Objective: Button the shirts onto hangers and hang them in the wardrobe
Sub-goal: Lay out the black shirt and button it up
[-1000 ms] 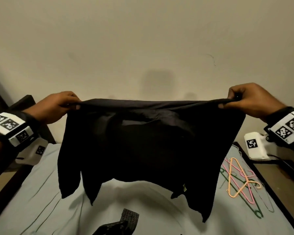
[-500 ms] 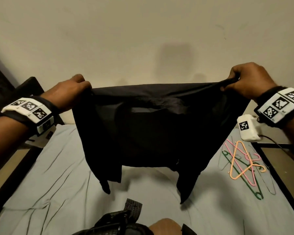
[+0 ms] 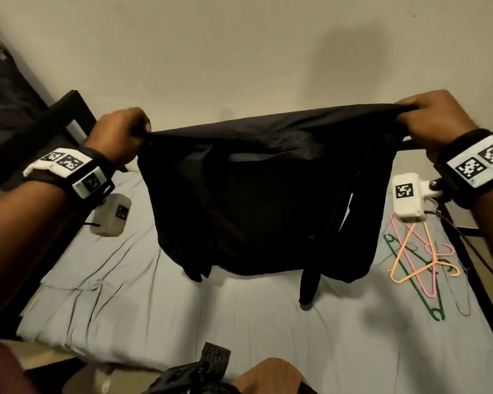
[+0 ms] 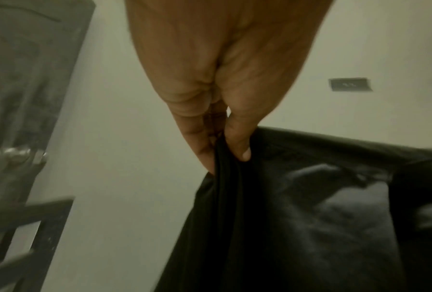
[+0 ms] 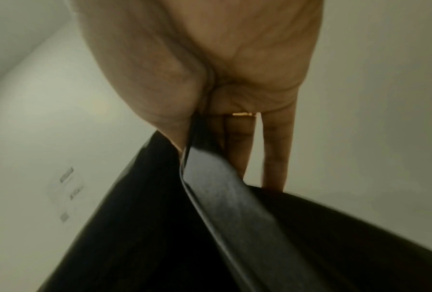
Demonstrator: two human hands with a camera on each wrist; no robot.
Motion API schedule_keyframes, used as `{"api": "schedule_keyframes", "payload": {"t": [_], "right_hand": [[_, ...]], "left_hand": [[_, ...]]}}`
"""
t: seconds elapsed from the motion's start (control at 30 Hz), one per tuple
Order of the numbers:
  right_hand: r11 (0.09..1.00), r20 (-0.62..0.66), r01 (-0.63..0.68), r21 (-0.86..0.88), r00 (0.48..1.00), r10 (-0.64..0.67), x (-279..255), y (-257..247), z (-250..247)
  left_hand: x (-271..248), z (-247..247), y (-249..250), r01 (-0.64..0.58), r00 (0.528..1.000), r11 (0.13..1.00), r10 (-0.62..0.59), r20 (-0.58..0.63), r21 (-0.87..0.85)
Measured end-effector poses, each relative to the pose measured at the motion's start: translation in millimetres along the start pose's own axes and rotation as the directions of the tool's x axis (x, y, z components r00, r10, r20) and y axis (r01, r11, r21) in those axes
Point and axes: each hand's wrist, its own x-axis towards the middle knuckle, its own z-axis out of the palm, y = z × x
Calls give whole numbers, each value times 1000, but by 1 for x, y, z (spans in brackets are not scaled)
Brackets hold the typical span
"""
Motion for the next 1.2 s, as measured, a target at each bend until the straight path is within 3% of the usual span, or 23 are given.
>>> {"api": "schedule_keyframes", "payload": {"t": [0.1,0.27,0.33,0.5,0.63,0.93,1.13,1.2], "right_hand": [[1000,19,-17,-17,1000,17,-11,14,-1],[999,-99,36,2,994,-36,-45,29,-7],[997,-119,60,-57,991,-66,-60,32,-11],[944,-8,142,-298,988,-151,-122,30,-14],[946,-10,85,-314,996,-92,-176,33,-8],[996,45,23,-91,999,-19,-288,37,-1],[993,159,-93,74,984,80,-333,40,-12],[983,209,-134,125,972,106,-338,39,-13]], "left_hand": [[-16,11,-3,75,996,995,-71,58,-65],[-54,16,-9,-152,971,950,92,220,273],[-69,11,-16,-194,958,934,114,263,302],[-118,-5,-37,-87,974,995,75,213,51],[-167,-15,-58,-75,964,992,98,247,-98],[-262,-25,-106,-144,907,963,221,357,-230],[-308,-36,-132,-162,819,923,323,475,-348],[-314,-39,-140,-141,767,923,331,549,-359]]}}
